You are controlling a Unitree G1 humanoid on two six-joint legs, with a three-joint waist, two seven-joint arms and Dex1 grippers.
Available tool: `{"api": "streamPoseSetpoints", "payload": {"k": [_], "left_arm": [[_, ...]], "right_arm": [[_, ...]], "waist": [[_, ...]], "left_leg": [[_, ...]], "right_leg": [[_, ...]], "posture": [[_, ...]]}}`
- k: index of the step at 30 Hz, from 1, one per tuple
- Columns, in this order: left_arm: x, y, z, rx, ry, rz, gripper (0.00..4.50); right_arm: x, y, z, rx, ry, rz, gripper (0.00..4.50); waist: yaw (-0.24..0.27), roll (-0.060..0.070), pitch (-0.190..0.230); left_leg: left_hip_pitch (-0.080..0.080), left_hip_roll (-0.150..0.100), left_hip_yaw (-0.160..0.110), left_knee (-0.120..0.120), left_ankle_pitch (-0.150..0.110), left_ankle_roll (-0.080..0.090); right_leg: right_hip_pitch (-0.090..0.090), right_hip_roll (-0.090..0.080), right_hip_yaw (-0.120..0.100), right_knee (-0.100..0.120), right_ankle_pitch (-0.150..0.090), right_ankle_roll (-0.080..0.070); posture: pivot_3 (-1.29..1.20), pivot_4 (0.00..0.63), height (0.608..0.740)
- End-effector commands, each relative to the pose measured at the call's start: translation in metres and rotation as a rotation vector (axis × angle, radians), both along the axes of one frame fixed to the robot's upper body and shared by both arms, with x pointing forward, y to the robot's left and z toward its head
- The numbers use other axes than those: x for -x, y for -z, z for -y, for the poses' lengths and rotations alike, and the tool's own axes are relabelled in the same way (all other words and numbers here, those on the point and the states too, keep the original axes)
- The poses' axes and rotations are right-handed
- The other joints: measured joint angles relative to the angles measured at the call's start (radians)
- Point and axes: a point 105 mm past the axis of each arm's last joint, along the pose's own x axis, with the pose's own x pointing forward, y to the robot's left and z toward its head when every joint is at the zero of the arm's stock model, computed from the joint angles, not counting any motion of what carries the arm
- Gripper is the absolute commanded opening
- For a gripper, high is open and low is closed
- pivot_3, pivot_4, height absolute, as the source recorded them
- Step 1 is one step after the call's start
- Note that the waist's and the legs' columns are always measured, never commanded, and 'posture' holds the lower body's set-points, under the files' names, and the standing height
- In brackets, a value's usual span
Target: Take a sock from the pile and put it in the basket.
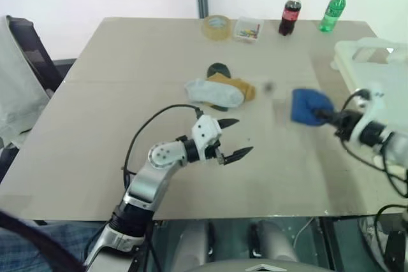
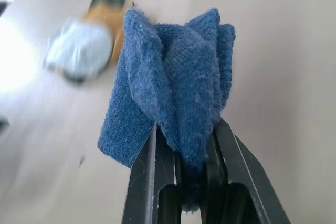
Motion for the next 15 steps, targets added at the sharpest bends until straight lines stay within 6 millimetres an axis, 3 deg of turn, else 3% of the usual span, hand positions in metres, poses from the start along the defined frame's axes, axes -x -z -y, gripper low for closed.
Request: {"api": "streamPoseSetpoints", "payload": {"k": [1,8,10,15], "left_arm": [[0.000,-0.012,0.010,0.032,0.030,0.036,4.50],[0.001,-0.030,0.026,0.132,0.087,0.067,4.50],[0.002,-0.034,0.029,0.156,0.096,0.078,4.50],[0.006,-0.046,0.039,0.229,0.136,0.101,4.50]], "right_arm": [[0.002,-0.023,0.019,0.004,0.029,-0.022,0.03],[-0.003,-0.059,0.061,-0.020,0.141,-0.013,0.03],[-0.004,-0.066,0.069,-0.038,0.168,-0.006,0.03],[-0.007,-0.072,0.111,-0.123,0.324,-0.018,0.03]], "waist": [[0.000,0.000,0.000],[0.001,0.000,0.000],[0.001,0.000,0.000],[0.009,0.000,0.000]], "left_leg": [[0.000,0.000,0.000,0.000,0.000,0.000],[0.000,0.000,0.001,-0.001,0.000,0.000],[0.000,0.000,0.002,-0.001,0.000,0.000],[0.000,0.000,0.002,-0.001,0.000,0.001]], "right_leg": [[0.000,0.000,0.000,0.000,0.000,0.000],[0.000,0.000,0.003,-0.001,0.000,0.000],[0.000,0.000,0.003,-0.001,0.000,0.000],[0.000,0.000,0.003,-0.001,0.000,0.000]], "posture": [[0.00,0.150,0.735],[0.00,0.150,0.735],[0.00,0.150,0.735],[0.00,0.150,0.735]]}}
